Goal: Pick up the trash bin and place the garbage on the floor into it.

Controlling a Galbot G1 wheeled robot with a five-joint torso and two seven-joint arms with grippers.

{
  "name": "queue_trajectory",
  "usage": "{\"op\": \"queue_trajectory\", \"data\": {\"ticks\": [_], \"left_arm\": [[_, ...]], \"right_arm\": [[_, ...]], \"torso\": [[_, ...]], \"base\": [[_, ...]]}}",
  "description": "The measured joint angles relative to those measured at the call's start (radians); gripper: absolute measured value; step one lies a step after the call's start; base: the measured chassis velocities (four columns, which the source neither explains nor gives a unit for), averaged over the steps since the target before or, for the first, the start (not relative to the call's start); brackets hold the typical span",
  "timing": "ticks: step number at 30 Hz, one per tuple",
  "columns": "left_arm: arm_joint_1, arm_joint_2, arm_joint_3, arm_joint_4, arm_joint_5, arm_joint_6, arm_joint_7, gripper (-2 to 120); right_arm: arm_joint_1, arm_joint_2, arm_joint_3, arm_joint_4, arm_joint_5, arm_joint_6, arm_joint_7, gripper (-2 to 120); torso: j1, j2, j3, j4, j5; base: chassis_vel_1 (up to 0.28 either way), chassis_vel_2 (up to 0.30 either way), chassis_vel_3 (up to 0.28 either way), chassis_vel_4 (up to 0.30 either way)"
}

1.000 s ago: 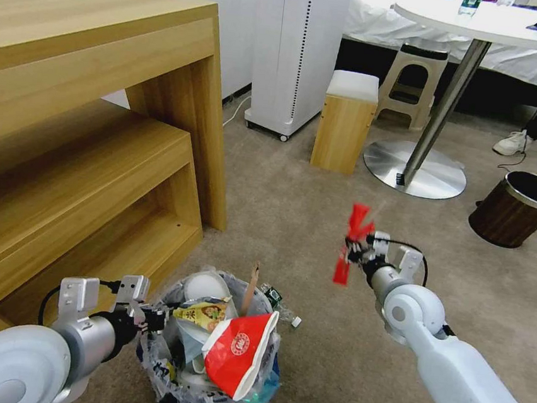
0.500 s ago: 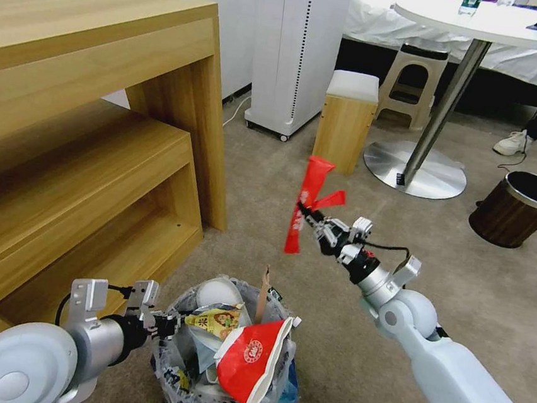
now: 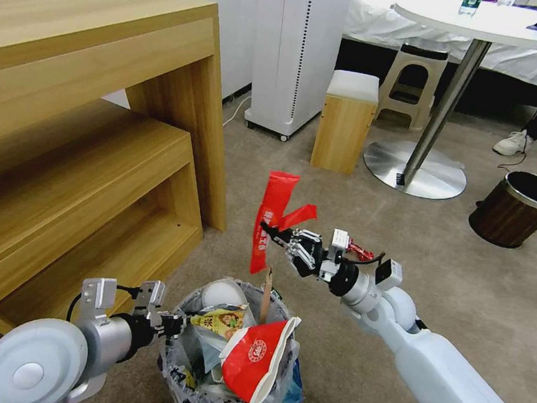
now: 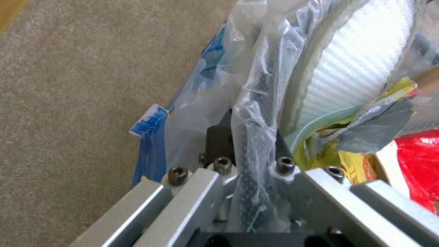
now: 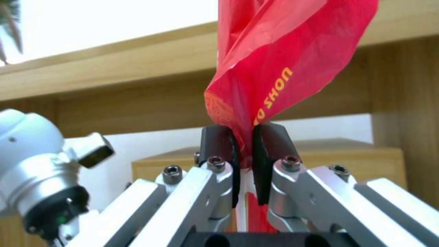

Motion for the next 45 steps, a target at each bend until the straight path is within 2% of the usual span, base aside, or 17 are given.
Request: {"op": "queue_trajectory", "data": {"ticks": [20,24,33,45], "left_arm": [[-0.007,-0.010,0.014,0.024,0.028,0.000,0.017,1],[-0.007,-0.009,0.013,0.025,0.028,0.000,0.021,1],[-0.008,-0.012,0.014,0.026,0.032,0.000,0.023,1],[-0.006,-0.017,0.009,0.024,0.038,-0.001,0.025,1]], "right_arm": [[0.039,0.004,-0.003,0.038,0.020,-0.006,-0.092,6],[0.033,0.002,-0.008,0.046,0.020,-0.016,-0.138,6],[0.061,0.008,-0.011,0.051,0.031,-0.017,-0.140,6],[0.003,0.001,-0.026,0.043,-0.017,-0.018,-0.200,2]], "torso": [[0.000,0.000,0.000,0.0000,0.0000],[0.000,0.000,0.000,-0.0001,0.0001],[0.000,0.000,0.000,0.0000,0.0000],[0.000,0.000,0.000,-0.0001,0.0001]], "base": [[0.000,0.000,0.000,0.000],[0.000,0.000,0.000,0.000],[0.000,0.000,0.000,0.000],[0.000,0.000,0.000,0.000]]}}
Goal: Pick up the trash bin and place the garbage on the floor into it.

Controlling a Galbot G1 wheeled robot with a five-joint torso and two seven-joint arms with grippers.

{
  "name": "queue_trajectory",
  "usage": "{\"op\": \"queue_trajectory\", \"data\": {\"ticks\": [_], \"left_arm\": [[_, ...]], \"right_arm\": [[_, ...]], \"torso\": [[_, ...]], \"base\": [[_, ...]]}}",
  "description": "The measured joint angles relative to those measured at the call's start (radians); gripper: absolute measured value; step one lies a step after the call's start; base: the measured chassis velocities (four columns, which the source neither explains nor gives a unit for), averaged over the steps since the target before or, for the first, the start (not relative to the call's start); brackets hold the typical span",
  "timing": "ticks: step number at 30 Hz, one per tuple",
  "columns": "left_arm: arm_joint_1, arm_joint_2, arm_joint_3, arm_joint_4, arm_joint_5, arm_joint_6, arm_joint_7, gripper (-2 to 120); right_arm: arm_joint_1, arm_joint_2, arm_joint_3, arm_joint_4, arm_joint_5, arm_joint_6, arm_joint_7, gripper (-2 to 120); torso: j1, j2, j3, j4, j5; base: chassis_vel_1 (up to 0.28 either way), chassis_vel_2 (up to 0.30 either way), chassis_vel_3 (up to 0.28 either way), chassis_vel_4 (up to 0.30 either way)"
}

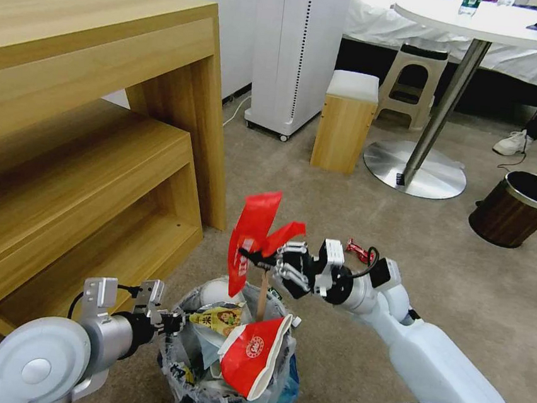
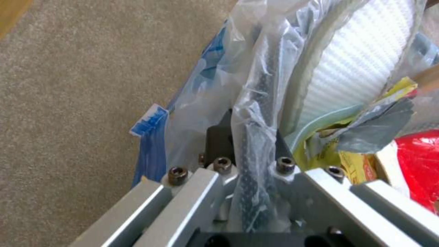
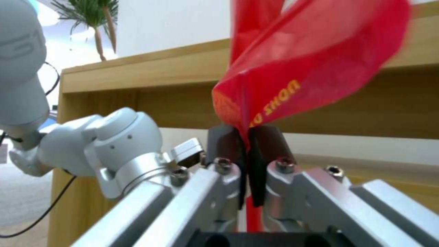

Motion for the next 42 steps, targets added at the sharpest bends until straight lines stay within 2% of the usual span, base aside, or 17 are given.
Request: {"op": "queue_trajectory", "data": {"ticks": [22,35,42], "left_arm": [[0.008,-0.006,-0.002,-0.005,0.010,0.000,0.002,1],[0.010,-0.005,-0.002,-0.003,0.016,0.000,0.005,1],[0.009,-0.005,-0.002,0.000,0.019,0.000,0.010,1]], "right_arm": [[-0.008,-0.014,0.013,0.000,-0.014,-0.008,-0.043,0],[0.035,-0.021,0.058,0.023,0.061,-0.014,-0.021,0],[0.029,-0.021,0.048,0.009,0.035,-0.020,-0.009,0]], "torso": [[0.000,0.000,0.000,0.0000,0.0001],[0.000,0.000,0.000,0.0000,0.0000],[0.000,0.000,0.000,0.0000,0.0000]], "base": [[0.000,0.000,0.000,0.000],[0.000,0.000,0.000,0.000],[0.000,0.000,0.000,0.000]]}}
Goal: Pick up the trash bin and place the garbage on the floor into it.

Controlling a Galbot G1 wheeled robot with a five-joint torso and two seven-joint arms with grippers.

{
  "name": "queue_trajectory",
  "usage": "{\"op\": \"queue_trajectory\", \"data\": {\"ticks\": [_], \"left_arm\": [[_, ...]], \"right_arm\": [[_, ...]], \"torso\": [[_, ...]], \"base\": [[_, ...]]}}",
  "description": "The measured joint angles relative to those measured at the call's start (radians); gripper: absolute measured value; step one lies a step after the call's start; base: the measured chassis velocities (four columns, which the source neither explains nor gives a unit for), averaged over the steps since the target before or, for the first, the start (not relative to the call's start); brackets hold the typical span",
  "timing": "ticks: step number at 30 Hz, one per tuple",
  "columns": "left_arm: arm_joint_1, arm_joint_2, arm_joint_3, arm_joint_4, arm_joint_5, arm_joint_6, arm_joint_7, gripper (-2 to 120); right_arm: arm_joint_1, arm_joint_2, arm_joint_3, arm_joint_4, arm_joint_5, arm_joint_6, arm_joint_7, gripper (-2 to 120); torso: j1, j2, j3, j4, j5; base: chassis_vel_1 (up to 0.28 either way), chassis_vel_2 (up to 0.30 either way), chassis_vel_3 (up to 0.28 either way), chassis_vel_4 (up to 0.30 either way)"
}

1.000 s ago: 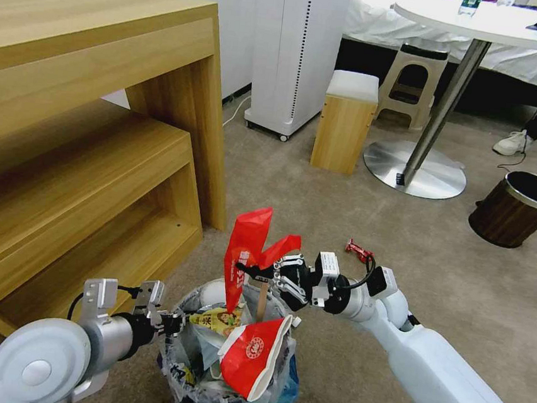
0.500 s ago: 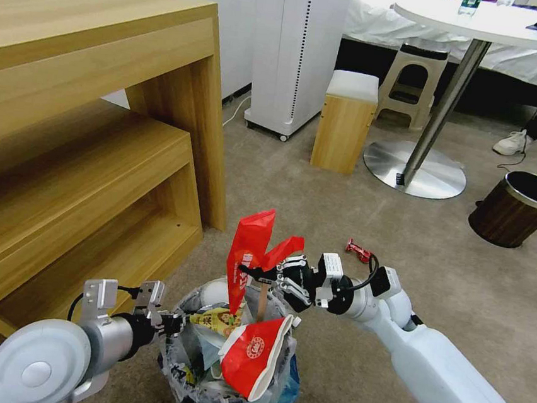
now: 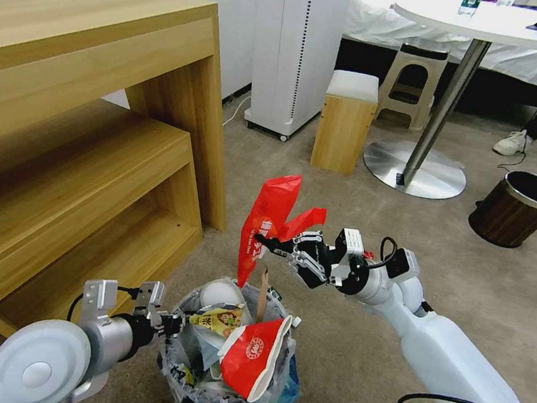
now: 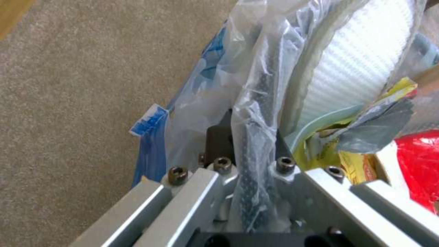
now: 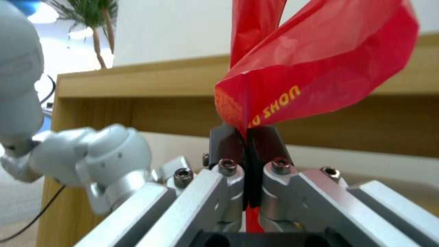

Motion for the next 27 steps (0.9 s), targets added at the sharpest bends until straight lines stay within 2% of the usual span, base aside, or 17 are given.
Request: {"op": "queue_trajectory", "data": {"ticks": [10,17,18,19,22,23,27], "left_arm": [[0.001,0.005,-0.001,-0.004,-0.004,0.000,0.010,1],[0.002,0.008,-0.004,-0.005,-0.004,0.000,0.012,1],[0.002,0.008,-0.004,-0.005,-0.004,0.000,0.013,1],[0.002,0.008,-0.004,-0.005,-0.004,0.000,0.013,1],[0.000,0.008,-0.003,-0.004,-0.003,0.000,0.014,1],[0.000,0.008,-0.003,-0.004,-0.003,0.000,0.014,1],[-0.002,0.008,-0.002,-0.001,0.001,0.000,0.017,1]], "right_arm": [[-0.010,0.017,-0.089,-0.041,-0.059,0.003,-0.008,0],[-0.007,0.018,-0.099,-0.042,-0.060,0.004,0.003,0],[-0.009,0.017,-0.099,-0.043,-0.061,0.004,0.009,6],[-0.009,0.017,-0.099,-0.043,-0.061,0.004,0.009,6],[-0.016,0.014,-0.103,-0.045,-0.069,0.007,0.025,19],[-0.016,0.014,-0.103,-0.045,-0.069,0.007,0.025,19],[-0.018,0.012,-0.104,-0.044,-0.070,0.007,0.027,34]], "torso": [[0.000,0.000,0.000,0.0000,-0.0001],[0.000,0.000,0.000,0.0000,-0.0001],[0.000,0.000,0.000,0.0000,-0.0001],[0.000,0.000,0.000,0.0000,-0.0001],[0.000,0.000,0.000,0.0000,-0.0001],[0.000,0.000,0.000,0.0000,-0.0001],[0.000,0.000,0.000,0.0000,-0.0001]], "base": [[0.000,0.000,0.000,0.000],[0.000,0.000,0.000,0.000],[0.000,0.000,0.000,0.000],[0.000,0.000,0.000,0.000],[0.000,0.000,0.000,0.000],[0.000,0.000,0.000,0.000],[0.000,0.000,0.000,0.000]]}}
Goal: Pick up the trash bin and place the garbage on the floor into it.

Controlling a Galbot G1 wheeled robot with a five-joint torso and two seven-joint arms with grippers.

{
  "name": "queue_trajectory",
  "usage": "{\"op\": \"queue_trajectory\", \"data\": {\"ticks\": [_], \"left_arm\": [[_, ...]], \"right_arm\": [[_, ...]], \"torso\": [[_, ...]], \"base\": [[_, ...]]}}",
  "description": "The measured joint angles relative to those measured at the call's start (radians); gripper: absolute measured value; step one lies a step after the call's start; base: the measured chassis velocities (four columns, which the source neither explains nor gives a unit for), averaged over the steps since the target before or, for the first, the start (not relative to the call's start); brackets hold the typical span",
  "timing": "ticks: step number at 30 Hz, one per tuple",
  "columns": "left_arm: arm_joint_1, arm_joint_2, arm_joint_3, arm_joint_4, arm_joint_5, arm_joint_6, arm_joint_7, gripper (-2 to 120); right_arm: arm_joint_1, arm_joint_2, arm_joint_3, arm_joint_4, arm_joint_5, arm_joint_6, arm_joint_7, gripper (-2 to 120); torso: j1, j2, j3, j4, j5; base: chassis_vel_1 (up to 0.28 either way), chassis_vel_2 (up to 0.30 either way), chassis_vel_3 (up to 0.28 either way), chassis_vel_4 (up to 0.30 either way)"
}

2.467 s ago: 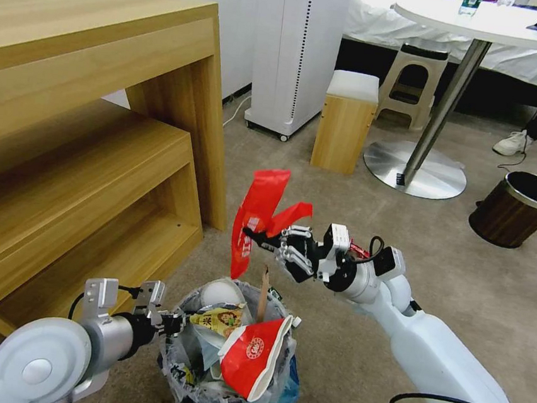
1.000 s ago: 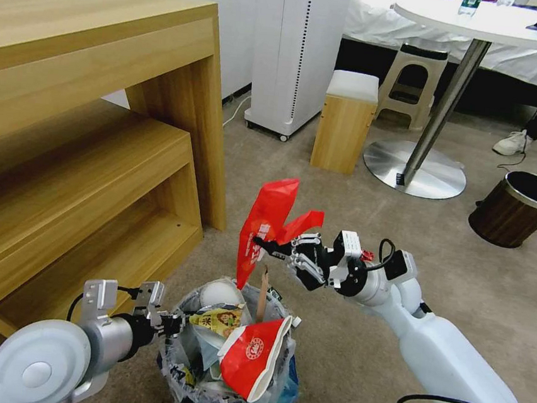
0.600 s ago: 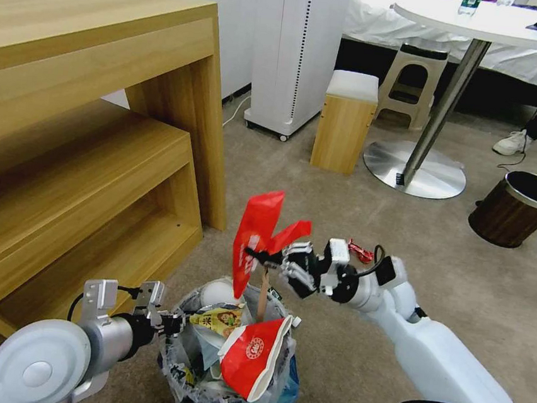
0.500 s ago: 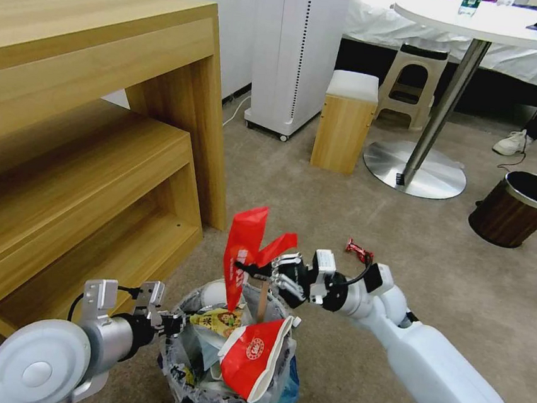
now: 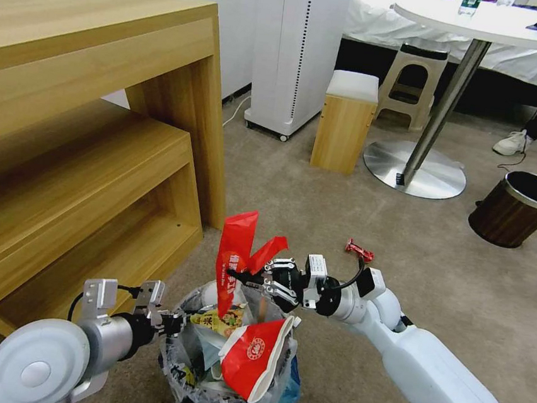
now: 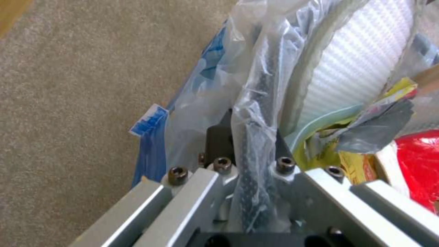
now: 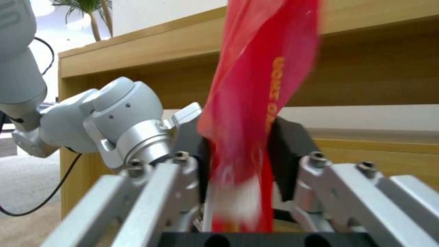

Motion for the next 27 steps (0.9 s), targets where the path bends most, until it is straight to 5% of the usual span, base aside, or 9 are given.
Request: {"op": "queue_trajectory", "data": {"ticks": [18,25,27], "left_arm": [[0.002,-0.003,-0.002,0.006,0.025,0.000,0.017,1],[0.010,-0.001,-0.015,-0.006,0.027,0.000,0.005,1],[0.014,-0.004,-0.019,-0.007,0.038,0.000,-0.012,1]], "right_arm": [[-0.004,0.000,0.022,0.013,-0.001,0.002,0.006,97],[0.013,-0.017,0.118,0.059,0.034,0.002,0.168,100],[0.011,-0.042,0.206,0.098,-0.009,-0.012,0.346,100]], "torso": [[0.000,0.000,0.000,0.0000,0.0000],[0.000,0.000,0.000,0.0001,0.0001],[0.000,0.000,0.000,0.0001,0.0000]], "base": [[0.000,0.000,0.000,0.000],[0.000,0.000,0.000,0.000],[0.000,0.000,0.000,0.000]]}}
